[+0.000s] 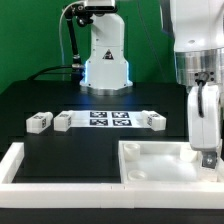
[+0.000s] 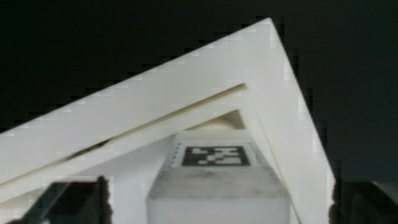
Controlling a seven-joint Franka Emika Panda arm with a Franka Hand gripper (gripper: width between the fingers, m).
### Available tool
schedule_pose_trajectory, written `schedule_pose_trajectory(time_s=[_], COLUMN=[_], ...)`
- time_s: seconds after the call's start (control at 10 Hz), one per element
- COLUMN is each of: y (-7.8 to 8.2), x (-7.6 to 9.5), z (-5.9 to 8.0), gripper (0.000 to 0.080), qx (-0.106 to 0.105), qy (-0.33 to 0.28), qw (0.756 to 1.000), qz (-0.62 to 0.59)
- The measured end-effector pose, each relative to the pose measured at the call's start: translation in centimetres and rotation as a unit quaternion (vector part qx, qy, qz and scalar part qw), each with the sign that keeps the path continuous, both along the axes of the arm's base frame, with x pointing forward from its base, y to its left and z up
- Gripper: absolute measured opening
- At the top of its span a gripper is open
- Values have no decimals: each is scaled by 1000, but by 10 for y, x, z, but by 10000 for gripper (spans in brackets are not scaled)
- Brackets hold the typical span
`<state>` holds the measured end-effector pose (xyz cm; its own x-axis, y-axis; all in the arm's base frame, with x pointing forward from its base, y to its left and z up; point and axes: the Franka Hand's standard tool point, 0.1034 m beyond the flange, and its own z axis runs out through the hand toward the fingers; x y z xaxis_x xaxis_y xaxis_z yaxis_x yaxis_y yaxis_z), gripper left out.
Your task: Assemble square table
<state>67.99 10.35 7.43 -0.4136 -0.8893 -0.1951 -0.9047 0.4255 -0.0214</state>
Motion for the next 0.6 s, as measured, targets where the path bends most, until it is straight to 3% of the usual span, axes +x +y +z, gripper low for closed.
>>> schedule_pose_trajectory(time_s=[0.3, 0.6], y=[9, 9], x=[-12, -11], z=[49, 48], gripper=[649, 649], qx=[8, 7], qy=[-24, -23], qw=[1000, 1000], qz=[17, 19])
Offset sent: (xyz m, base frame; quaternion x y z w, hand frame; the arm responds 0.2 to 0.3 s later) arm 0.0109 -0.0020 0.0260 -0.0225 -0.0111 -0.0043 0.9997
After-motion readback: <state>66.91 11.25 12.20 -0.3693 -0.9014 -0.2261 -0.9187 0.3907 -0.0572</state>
